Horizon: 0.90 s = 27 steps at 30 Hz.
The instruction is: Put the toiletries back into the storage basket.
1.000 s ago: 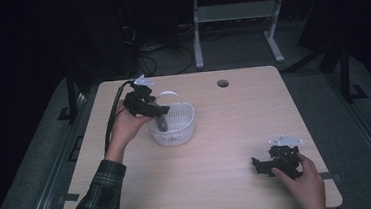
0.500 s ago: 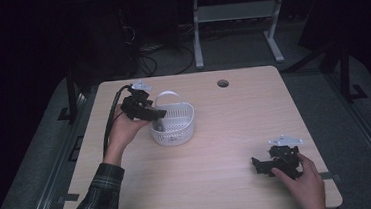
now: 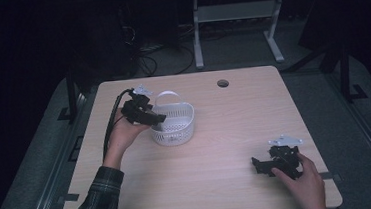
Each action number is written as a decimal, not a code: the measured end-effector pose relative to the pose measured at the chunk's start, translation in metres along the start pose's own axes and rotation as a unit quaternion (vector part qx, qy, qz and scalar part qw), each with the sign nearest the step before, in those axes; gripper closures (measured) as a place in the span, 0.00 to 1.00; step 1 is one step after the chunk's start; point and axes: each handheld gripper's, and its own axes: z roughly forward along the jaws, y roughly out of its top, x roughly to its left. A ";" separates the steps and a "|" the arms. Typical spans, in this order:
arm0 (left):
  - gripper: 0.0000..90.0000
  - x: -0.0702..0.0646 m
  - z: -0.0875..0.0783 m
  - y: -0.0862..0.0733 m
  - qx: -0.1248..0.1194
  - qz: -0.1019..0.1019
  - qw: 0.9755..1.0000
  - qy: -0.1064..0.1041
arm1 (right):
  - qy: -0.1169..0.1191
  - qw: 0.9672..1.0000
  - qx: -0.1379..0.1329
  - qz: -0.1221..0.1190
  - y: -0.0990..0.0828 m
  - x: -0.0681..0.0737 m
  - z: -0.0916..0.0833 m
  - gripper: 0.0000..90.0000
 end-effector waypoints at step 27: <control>0.15 0.001 -0.017 -0.006 -0.021 0.004 1.000 -0.004 | 0.000 1.000 0.000 0.000 0.000 0.000 0.000 0.00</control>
